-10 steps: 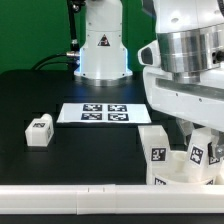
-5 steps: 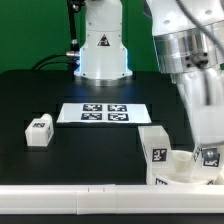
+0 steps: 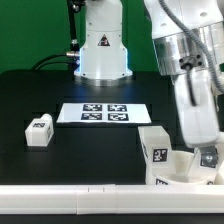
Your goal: Assemble stool
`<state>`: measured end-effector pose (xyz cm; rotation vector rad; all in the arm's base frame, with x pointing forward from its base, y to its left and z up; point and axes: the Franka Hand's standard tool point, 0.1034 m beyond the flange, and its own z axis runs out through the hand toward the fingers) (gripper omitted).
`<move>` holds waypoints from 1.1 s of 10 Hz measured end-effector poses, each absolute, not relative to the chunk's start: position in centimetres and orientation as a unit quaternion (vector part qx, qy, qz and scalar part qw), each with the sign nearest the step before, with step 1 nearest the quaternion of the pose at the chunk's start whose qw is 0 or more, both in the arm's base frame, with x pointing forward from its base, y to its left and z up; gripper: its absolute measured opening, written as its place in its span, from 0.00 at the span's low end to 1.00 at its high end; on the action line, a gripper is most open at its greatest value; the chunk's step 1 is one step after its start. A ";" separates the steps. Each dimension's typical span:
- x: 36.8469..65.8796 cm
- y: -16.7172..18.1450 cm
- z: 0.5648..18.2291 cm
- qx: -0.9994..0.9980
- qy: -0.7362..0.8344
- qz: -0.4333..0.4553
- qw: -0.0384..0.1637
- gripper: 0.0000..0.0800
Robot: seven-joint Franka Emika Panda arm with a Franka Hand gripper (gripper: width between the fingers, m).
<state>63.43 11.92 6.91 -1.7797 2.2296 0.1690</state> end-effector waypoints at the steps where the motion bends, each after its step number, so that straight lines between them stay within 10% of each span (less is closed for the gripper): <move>1: 63.6 11.8 8.0 -0.669 0.726 0.053 0.146 0.80; 7: 63.6 12.3 9.8 -0.862 0.482 0.042 0.150 0.81; 11: 63.6 12.5 10.0 -0.984 0.153 -0.005 0.089 0.81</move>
Offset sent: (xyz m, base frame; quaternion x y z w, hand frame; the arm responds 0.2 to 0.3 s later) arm 0.0000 0.0000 0.0000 0.0000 0.0000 -0.1296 0.9916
